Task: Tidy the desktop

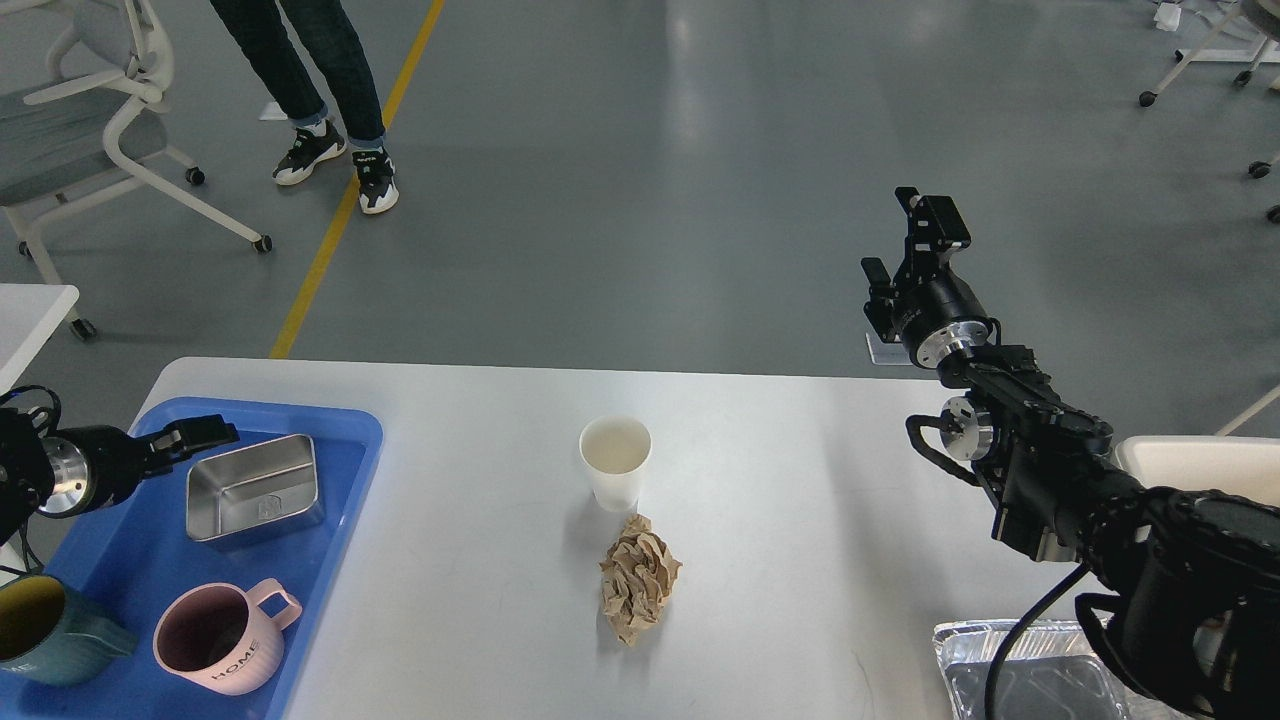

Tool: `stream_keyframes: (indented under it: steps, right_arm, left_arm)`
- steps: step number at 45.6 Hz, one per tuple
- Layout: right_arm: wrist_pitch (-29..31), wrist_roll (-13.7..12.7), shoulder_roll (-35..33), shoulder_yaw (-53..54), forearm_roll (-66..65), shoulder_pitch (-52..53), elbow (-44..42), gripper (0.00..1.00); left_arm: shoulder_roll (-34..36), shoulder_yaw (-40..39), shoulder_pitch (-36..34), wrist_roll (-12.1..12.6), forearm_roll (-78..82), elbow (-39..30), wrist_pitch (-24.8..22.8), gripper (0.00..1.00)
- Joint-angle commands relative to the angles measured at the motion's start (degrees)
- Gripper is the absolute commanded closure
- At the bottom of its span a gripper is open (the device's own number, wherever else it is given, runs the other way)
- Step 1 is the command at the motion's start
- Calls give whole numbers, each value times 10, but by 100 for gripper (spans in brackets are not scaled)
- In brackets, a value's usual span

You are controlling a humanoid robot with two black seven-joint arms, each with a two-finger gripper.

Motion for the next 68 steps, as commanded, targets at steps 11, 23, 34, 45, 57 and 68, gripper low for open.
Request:
stream_keyframes:
  steps: [11, 23, 34, 45, 57, 68]
  right_arm:
    - [0, -1, -2, -1, -15, 6, 0, 0]
    - [0, 0, 0, -1, -15, 2, 0, 0]
    - [0, 0, 2, 0, -15, 2, 2, 0]
    - [3, 3, 20, 1, -14, 1, 3, 0]
    - [10, 2, 51, 1, -14, 4, 7, 0]
    - [10, 3, 56, -37, -47, 9, 8, 0]
  left_arm:
    - [47, -13, -237, -24, -192, -2, -14, 3]
    - [-63, -93, -265, 3, -469, -2, -98, 3]
    - [-164, -274, -109, 38, -594, -2, -98, 3]
    - [-244, -455, 24, 38, -594, -2, -126, 3]
    - [-265, -511, 79, 29, -597, -2, -144, 3]
    - [-286, -575, 97, 28, -617, -2, -165, 3]
